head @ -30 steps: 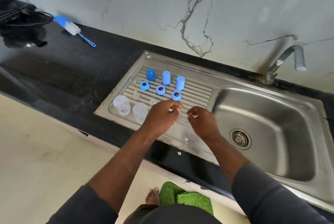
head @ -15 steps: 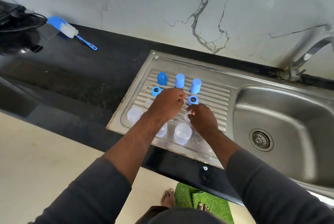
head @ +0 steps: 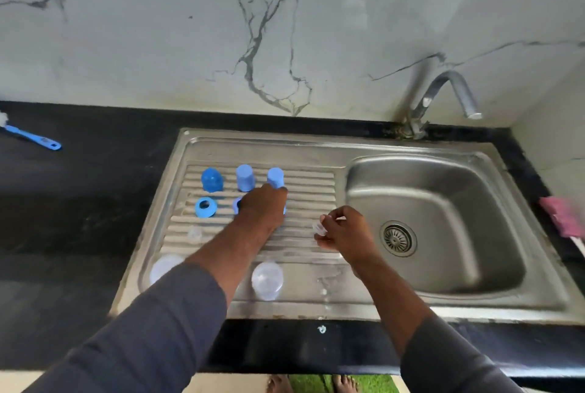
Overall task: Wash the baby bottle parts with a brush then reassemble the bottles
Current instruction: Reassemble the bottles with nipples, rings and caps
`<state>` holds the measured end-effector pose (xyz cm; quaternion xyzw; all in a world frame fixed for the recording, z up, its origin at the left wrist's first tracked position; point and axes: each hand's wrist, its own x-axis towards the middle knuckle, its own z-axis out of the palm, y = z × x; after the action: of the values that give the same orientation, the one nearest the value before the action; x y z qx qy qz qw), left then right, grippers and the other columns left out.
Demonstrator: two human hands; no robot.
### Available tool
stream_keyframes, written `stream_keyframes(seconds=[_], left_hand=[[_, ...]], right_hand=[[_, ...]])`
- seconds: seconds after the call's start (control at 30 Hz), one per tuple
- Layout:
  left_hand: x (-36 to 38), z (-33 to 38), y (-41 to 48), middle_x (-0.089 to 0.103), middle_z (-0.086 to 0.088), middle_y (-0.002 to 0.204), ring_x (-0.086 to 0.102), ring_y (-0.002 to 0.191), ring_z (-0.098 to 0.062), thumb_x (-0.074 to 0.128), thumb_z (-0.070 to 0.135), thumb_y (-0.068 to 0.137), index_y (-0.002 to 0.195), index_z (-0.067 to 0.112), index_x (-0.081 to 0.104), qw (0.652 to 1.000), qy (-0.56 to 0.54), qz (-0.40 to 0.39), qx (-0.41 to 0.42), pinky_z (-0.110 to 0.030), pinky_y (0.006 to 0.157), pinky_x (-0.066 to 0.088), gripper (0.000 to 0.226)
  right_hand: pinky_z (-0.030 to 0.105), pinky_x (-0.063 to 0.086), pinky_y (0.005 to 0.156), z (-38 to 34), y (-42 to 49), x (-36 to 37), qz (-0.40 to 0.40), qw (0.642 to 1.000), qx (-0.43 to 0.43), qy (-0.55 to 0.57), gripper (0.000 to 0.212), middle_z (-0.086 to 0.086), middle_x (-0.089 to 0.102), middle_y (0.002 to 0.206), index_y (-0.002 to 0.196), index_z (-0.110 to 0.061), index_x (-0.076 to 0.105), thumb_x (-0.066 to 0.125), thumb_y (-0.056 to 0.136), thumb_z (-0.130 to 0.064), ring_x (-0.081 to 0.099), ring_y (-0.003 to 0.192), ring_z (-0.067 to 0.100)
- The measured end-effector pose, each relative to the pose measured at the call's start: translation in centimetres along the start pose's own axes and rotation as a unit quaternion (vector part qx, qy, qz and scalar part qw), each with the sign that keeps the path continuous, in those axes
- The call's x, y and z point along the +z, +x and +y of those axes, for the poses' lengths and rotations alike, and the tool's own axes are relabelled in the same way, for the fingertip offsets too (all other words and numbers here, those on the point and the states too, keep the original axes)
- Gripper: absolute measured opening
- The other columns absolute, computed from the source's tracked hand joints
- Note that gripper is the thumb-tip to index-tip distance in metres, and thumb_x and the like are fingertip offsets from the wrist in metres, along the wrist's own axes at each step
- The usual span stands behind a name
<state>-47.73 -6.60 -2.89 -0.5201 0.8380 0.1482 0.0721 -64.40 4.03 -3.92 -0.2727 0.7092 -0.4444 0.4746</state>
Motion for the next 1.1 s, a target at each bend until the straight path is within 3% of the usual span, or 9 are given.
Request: stream_keyframes(seconds=[0.17,0.27,0.37,0.5,0.57,0.67,0.8,0.9,1.1], left_hand=[[0.7,1.0,0.6,0.063,-0.015,0.111,0.065,0.098,-0.033,0.054,0.007,0.092,0.11,0.011,0.056,0.999,0.015,-0.017,0.024,-0.042,0.078,0.055,0.019],[1.1,1.1,0.2,0.062,-0.011,0.102,0.065,0.097,-0.031,0.052,0.01,0.094,0.104,0.009,0.056,0.999,0.013,-0.002,0.035,-0.035,0.067,0.051,0.011],[0.7,1.2,-0.1,0.064,-0.009,0.097,0.065,0.092,-0.029,0.052,0.01,0.093,0.098,0.012,0.052,0.998,0.012,0.017,0.051,-0.033,0.062,0.043,0.006],[-0.8,1.5,-0.4,0.064,0.002,0.091,0.063,0.082,-0.018,0.062,0.032,0.091,0.097,0.025,0.052,0.986,-0.163,0.024,0.0,-0.034,0.072,0.049,0.014],[-2.1,2.2,-0.7,0.067,0.004,0.084,0.065,0.075,-0.015,0.067,0.037,0.09,0.087,0.029,0.053,0.954,-0.298,0.002,-0.019,-0.034,0.072,0.052,0.016],[-4.2,4.3,-2.1,0.07,-0.002,0.091,0.069,0.08,-0.019,0.07,0.026,0.094,0.105,0.02,0.061,0.871,-0.49,-0.012,-0.046,-0.037,0.074,0.059,0.015],[-6.2,6.5,-5.0,0.068,-0.012,0.104,0.069,0.087,-0.02,0.063,0.014,0.098,0.113,0.008,0.063,0.768,-0.637,0.053,-0.04,-0.026,0.072,0.06,0.017],[-6.8,7.7,-6.8,0.072,-0.016,0.103,0.071,0.093,-0.025,0.058,0.011,0.1,0.12,0.004,0.064,0.684,-0.726,0.071,-0.026,-0.034,0.083,0.061,0.023],[-6.6,10.4,-7.9,0.074,-0.016,0.11,0.073,0.099,-0.028,0.052,0.004,0.101,0.122,0.013,0.064,0.656,-0.75,0.086,-0.002,-0.038,0.091,0.059,0.026]], right_hand=[[0.044,0.063,0.077,-0.3,-0.6,-2.7,0.002,0.996,0.026,0.085,0.02,0.017,0.063,0.086,0.101,0.01,0.059,0.068,0.093,-0.006,0.067,0.079,0.029],[0.041,0.061,0.081,-0.3,-1.0,-3.5,-0.001,0.994,0.021,0.105,0.012,0.012,0.061,0.08,0.094,0.004,0.063,0.072,0.087,0.004,0.064,0.076,0.025],[0.033,0.057,0.083,-0.1,-1.1,-3.8,0.004,0.995,0.007,0.097,0.026,0.01,0.064,0.087,0.1,-0.001,0.067,0.075,0.079,0.012,0.063,0.081,0.021],[0.033,0.059,0.08,-1.0,-1.6,-3.8,-0.024,0.988,-0.006,0.153,0.03,0.011,0.065,0.093,0.11,-0.006,0.068,0.072,0.084,0.008,0.064,0.083,0.024],[0.04,0.058,0.076,-1.7,-1.9,-3.9,-0.052,0.983,-0.005,0.177,0.026,0.011,0.062,0.088,0.115,-0.006,0.068,0.069,0.09,0.001,0.061,0.08,0.029],[0.046,0.058,0.085,-2.8,-2.4,-4.3,-0.074,0.981,-0.035,0.174,0.03,0.008,0.058,0.087,0.118,-0.006,0.068,0.069,0.089,0.002,0.063,0.084,0.027],[0.041,0.058,0.087,-4.8,-3.0,-5.1,-0.058,0.979,-0.114,0.156,0.038,0.004,0.066,0.095,0.112,-0.01,0.064,0.076,0.081,0.006,0.068,0.084,0.02],[0.041,0.058,0.083,-7.0,-3.3,-6.5,-0.09,0.964,-0.193,0.159,0.027,0.005,0.068,0.091,0.107,-0.004,0.067,0.075,0.083,0.003,0.066,0.081,0.019],[0.031,0.058,0.071,-9.3,-3.3,-9.0,-0.106,0.952,-0.259,0.123,0.016,0.011,0.074,0.091,0.105,-0.004,0.072,0.068,0.091,0.002,0.068,0.074,0.018]])
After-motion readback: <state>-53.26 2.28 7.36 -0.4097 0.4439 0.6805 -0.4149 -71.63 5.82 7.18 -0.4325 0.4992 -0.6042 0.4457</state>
